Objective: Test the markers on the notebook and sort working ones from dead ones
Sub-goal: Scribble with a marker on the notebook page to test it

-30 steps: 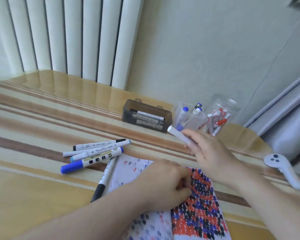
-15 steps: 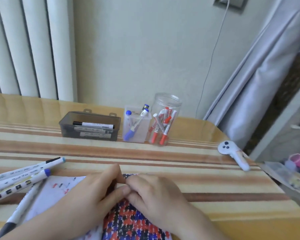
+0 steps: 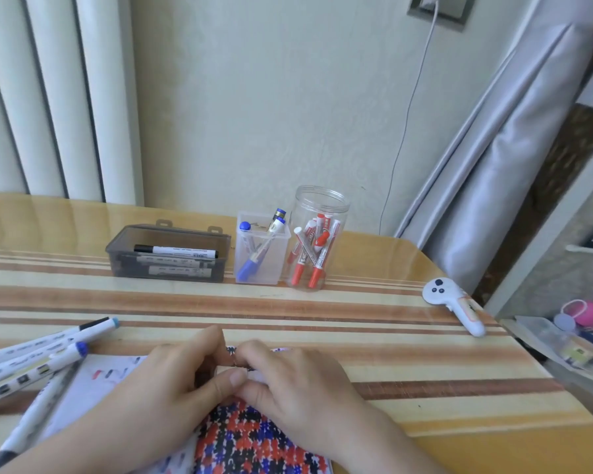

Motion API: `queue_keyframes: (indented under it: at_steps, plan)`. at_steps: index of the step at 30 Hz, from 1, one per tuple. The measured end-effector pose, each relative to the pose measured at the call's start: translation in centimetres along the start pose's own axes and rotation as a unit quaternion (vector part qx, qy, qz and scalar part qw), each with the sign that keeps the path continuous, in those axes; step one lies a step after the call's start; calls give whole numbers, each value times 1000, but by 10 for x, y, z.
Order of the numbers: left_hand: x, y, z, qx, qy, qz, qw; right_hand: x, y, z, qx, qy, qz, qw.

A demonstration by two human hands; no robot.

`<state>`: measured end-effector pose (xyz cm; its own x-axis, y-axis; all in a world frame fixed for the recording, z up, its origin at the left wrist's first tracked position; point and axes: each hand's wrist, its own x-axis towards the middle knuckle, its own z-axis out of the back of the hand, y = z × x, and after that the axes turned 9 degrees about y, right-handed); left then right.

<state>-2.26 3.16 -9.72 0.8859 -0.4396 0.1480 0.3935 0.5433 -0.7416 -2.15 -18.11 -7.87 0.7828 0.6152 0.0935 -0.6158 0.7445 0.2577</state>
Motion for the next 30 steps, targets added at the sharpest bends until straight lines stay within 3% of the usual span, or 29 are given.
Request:
queue_keyframes:
  at_steps: [4, 6, 8, 9, 11, 14, 16, 24, 30]
  plan:
    - [0, -7, 2, -36, 7, 24, 999, -10, -1, 15, 76, 27, -87, 993]
    - [-1, -8, 4, -44, 22, 28, 998, -18, -11, 20, 148, -26, -139, 979]
    - [-1, -8, 7, -41, 53, 25, 997, -24, -19, 25, 257, -106, -190, 942]
    - [0, -9, 7, -25, 70, 24, 997, -26, -23, 29, 332, -156, -199, 909]
    - [0, -9, 8, 9, 88, 27, 996, -27, -30, 36, 519, -230, -177, 804]
    - [1, -6, 8, 30, 92, 13, 995, -27, -44, 46, 726, -240, -103, 637]
    - [0, -4, 7, 37, 88, -4, 995, -28, -51, 43, 760, -237, -81, 600]
    - [1, -1, 3, 141, 85, -100, 981, -26, -30, 39, 763, -127, -117, 623]
    - [3, 2, 0, 169, 104, -128, 972, -58, -14, 41, 697, 23, -96, 710]
